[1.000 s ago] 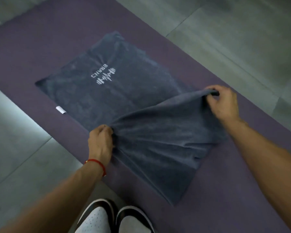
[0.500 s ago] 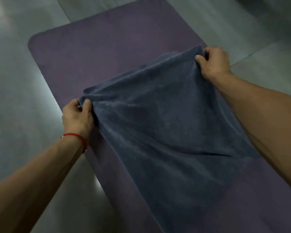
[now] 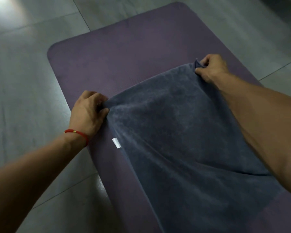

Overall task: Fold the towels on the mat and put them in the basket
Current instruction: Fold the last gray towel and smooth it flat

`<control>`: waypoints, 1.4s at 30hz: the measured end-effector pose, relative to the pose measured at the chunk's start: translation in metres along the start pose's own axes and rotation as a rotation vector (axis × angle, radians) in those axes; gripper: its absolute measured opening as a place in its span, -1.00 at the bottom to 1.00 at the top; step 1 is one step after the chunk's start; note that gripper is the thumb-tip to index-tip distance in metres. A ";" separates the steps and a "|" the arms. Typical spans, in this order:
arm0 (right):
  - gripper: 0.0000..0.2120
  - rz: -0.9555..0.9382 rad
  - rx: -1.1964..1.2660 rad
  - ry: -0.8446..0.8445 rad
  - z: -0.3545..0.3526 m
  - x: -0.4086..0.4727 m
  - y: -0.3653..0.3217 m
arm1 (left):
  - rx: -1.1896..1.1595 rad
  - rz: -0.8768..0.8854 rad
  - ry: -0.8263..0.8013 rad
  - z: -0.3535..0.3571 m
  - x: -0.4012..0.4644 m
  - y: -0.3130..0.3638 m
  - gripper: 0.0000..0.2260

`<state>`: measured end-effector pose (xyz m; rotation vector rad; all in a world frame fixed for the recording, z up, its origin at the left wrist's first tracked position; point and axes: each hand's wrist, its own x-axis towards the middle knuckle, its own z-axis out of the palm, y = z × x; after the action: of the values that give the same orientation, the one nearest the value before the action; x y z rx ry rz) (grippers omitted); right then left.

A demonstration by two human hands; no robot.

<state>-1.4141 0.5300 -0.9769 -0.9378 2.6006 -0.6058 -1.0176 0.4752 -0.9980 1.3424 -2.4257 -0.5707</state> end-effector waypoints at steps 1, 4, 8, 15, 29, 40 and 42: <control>-0.92 -0.006 -0.006 -0.010 -0.001 -0.001 -0.001 | 0.023 0.052 -0.021 -0.001 0.002 0.001 -0.81; -0.86 0.023 -0.020 -0.073 -0.004 0.001 -0.004 | 0.093 0.151 -0.090 -0.001 0.010 0.006 -0.80; -0.83 0.015 0.007 -0.106 -0.013 -0.002 -0.007 | 0.041 0.130 -0.145 -0.005 0.012 0.018 -0.76; -0.72 -0.080 0.198 0.005 -0.074 -0.041 0.004 | -0.076 0.054 -0.079 -0.043 0.001 0.051 -0.67; -0.81 0.002 0.241 0.333 -0.394 -0.346 0.060 | -0.351 0.353 -0.082 -0.233 -0.081 0.239 -0.83; -0.78 0.231 0.229 0.735 -0.534 -0.622 0.110 | -0.503 0.733 -0.239 -0.332 -0.166 0.390 -0.90; -0.73 0.270 0.246 0.785 -0.541 -0.654 0.125 | -0.464 0.814 -0.263 -0.334 -0.181 0.414 -0.85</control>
<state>-1.2255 1.2016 -0.4771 -0.2742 3.1082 -1.3952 -1.0775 0.7651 -0.5202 0.0652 -2.5178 -1.0093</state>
